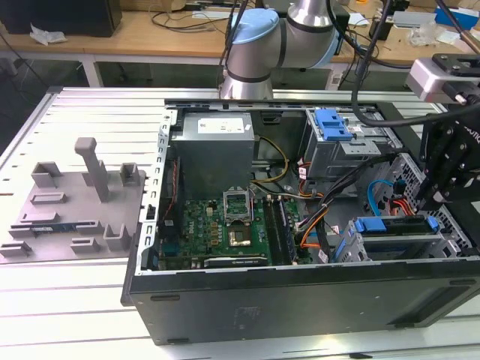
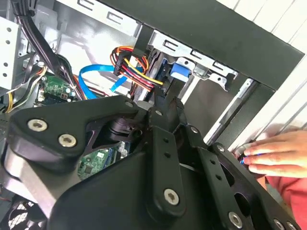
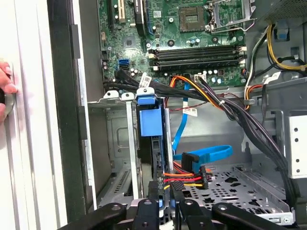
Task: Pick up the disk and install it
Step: 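Insert the first disk wire, then insert the second disk wire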
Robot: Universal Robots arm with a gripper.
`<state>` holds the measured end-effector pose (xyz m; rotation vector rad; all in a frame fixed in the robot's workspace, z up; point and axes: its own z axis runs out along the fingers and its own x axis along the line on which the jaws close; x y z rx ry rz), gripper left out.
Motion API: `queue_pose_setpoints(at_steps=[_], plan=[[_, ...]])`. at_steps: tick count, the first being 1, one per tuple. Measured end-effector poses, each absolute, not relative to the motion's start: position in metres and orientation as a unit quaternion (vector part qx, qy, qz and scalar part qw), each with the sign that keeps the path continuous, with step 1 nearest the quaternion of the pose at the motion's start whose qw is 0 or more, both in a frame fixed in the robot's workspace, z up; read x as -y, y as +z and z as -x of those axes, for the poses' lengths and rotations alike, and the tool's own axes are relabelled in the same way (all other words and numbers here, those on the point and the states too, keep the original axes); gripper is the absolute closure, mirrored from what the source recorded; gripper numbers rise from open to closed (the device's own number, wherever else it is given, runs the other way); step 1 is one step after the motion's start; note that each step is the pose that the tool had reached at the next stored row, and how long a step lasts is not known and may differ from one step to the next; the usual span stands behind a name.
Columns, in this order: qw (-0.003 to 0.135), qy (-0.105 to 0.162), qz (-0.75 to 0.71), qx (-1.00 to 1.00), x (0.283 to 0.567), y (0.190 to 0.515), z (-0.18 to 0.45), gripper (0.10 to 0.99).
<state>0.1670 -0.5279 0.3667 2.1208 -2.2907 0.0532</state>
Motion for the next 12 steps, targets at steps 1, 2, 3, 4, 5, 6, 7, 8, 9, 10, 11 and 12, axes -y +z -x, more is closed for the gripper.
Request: queue_pose_setpoints(at_steps=[1,2,3,4,5,6,7,8,9,10,11,12], plan=[[0.01,0.017,-0.679,0.734,0.5279,0.3668,-0.167,0.843],[0.01,0.017,-0.679,0.734,0.5278,0.3668,-0.167,0.843],[0.01,0.017,-0.679,0.734,0.5277,0.3668,-0.167,0.843],[0.01,0.017,-0.679,0.734,0.5277,0.3668,-0.167,0.843],[0.01,0.017,-0.679,0.734,0.5277,0.3669,-0.167,0.843],[0.01,0.017,-0.679,0.734,0.5276,0.3668,-0.167,0.843],[0.01,0.017,-0.679,0.734,0.5276,0.3668,-0.167,0.843],[0.01,0.017,-0.679,0.734,0.5276,0.3668,-0.167,0.843],[0.01,0.017,-0.679,0.734,0.5275,0.3668,-0.167,0.843],[0.01,0.017,-0.679,0.734,0.5272,0.3667,-0.167,0.843],[0.01,0.017,-0.679,0.734,0.5272,0.3668,-0.167,0.843],[0.01,0.017,-0.679,0.734,0.5273,0.3668,-0.167,0.843]])
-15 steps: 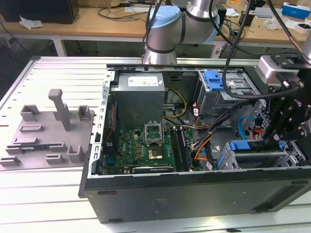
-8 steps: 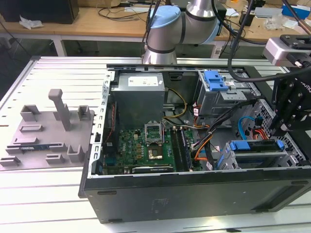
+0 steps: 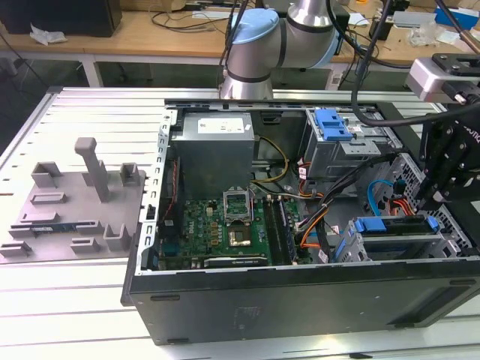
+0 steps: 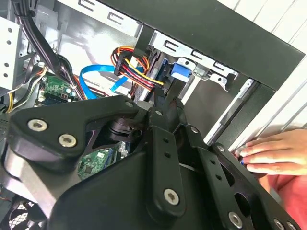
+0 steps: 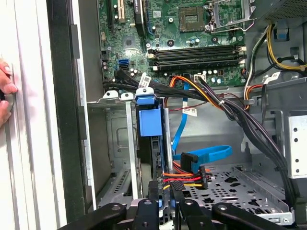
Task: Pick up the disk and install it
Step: 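Insert the second disk wire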
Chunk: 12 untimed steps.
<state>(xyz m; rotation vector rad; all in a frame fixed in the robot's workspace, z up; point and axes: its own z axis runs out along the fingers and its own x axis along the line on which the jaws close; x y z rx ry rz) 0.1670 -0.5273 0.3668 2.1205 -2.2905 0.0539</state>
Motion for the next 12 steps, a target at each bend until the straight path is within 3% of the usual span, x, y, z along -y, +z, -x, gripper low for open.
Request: queue_pose_setpoints(at_steps=[3,7,8,9,12], plan=[[0.015,0.019,-0.679,0.733,0.526,0.367,-0.168,0.843],[0.049,0.036,-0.678,0.732,0.507,0.378,-0.171,0.843],[0.06,0.044,-0.678,0.731,0.5,0.379,-0.172,0.843],[0.083,0.053,-0.677,0.73,0.493,0.379,-0.172,0.843],[0.102,0.061,-0.676,0.728,0.479,0.378,-0.172,0.843]])
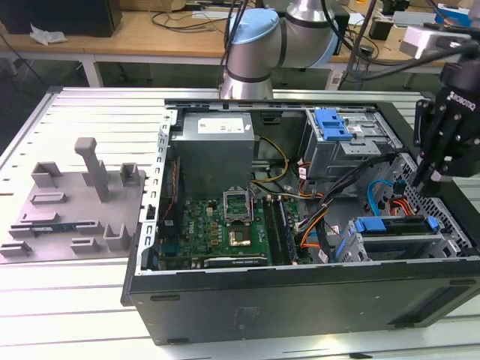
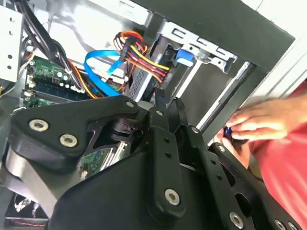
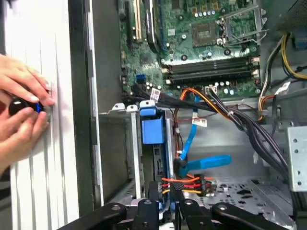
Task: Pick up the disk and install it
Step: 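Insert the second disk wire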
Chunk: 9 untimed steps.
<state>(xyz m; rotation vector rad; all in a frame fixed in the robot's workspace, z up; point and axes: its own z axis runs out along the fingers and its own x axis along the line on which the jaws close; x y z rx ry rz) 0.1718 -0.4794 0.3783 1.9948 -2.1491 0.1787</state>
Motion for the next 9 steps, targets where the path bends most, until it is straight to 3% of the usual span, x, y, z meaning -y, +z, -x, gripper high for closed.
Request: queue_pose_setpoints(at_steps=[2,7,9], plan=[[0.11,0.065,-0.675,0.727,0.468,0.378,-0.172,0.843],[0.153,0.086,-0.67,0.721,0.453,0.378,-0.166,0.843],[0.158,0.091,-0.669,0.72,0.448,0.376,-0.163,0.843]])
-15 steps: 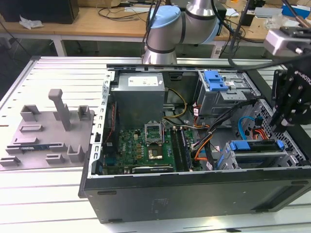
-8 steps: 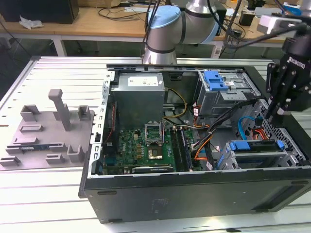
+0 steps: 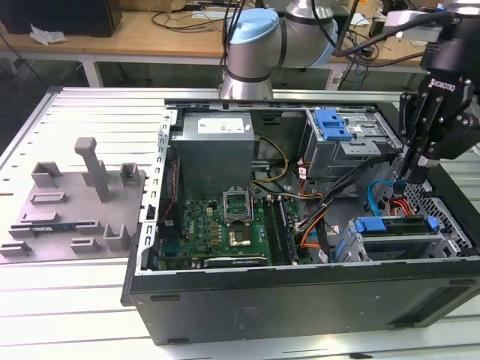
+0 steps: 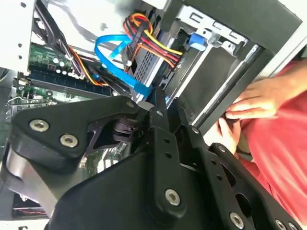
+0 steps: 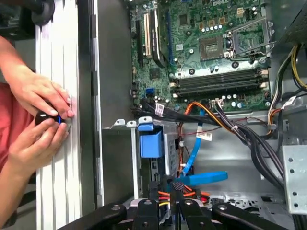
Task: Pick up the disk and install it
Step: 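Insert the second disk wire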
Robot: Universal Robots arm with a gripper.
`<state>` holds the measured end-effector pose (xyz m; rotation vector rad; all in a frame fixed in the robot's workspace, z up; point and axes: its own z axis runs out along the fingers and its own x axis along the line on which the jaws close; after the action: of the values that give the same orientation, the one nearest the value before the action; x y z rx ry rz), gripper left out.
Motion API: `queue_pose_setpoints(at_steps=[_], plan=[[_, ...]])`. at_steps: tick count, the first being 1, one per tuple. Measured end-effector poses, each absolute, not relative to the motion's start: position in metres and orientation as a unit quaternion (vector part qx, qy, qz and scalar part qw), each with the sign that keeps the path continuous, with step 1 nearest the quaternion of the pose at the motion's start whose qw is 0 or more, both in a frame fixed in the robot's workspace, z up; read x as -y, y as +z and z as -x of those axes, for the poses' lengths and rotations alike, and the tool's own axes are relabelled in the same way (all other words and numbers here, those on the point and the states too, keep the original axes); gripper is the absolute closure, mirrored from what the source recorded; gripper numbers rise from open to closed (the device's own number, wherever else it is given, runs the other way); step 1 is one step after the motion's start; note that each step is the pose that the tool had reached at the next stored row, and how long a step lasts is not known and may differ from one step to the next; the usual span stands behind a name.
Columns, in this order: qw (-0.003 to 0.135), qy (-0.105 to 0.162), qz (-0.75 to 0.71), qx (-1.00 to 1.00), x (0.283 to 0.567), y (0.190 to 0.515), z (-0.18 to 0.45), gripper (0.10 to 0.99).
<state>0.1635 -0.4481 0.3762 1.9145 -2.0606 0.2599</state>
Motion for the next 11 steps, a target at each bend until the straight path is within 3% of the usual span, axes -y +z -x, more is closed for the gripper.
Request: queue_pose_setpoints(at_steps=[6,11], plan=[[0.157,0.096,-0.669,0.72,0.4447,0.3681,-0.1554,0.843],[0.166,0.109,-0.667,0.719,0.4447,0.3676,-0.1553,0.843]])
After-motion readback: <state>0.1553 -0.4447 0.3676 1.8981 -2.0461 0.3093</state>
